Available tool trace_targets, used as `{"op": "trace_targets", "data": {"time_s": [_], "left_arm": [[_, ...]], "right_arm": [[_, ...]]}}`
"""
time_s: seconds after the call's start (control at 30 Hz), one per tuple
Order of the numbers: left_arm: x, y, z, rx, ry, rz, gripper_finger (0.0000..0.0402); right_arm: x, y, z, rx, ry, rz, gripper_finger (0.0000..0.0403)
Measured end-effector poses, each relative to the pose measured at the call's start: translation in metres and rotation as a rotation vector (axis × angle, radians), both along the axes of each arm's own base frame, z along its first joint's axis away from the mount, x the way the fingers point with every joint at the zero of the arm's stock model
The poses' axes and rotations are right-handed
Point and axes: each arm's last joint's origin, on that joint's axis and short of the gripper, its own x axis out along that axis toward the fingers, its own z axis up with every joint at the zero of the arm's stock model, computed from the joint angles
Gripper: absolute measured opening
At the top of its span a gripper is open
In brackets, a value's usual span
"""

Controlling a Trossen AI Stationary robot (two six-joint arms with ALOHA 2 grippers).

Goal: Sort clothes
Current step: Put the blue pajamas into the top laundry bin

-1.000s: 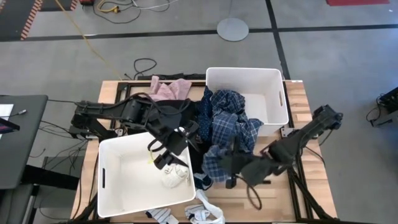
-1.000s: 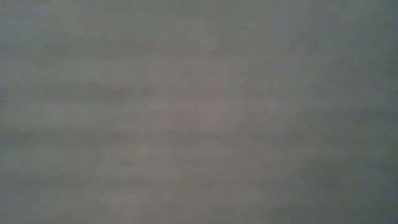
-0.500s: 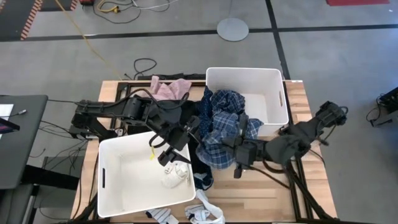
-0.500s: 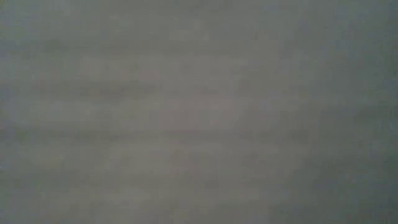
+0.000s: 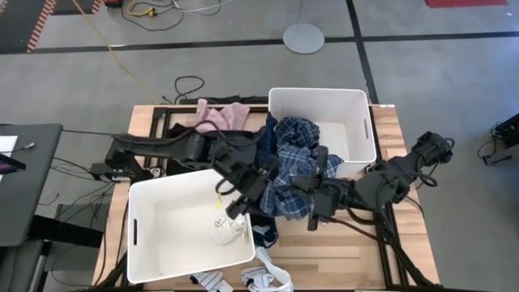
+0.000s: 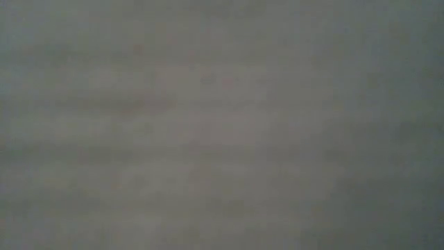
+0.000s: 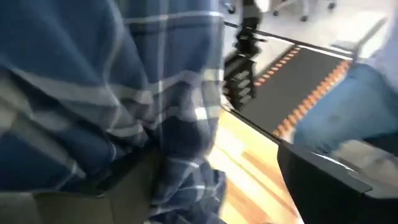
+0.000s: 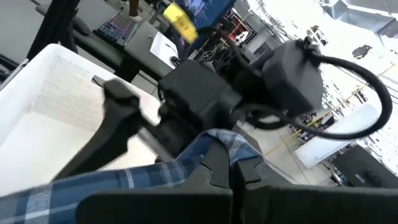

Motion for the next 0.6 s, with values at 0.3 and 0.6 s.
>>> {"op": "trace_targets", "data": {"time_s": [0.3,0.6], "left_arm": [[0.008,0.005,-0.006,0.124,-0.047,0.052,0.0074],[0.007,0.021,0.000,0.234,-0.085,0.154,0.0002]], "right_arm": [[-0.004,0.004,-0.003,-0.003,0.027,-0.001,0.0001],[-0.016,0.019,-0.007,0.019,0.050,-0.004,0.0015]]}}
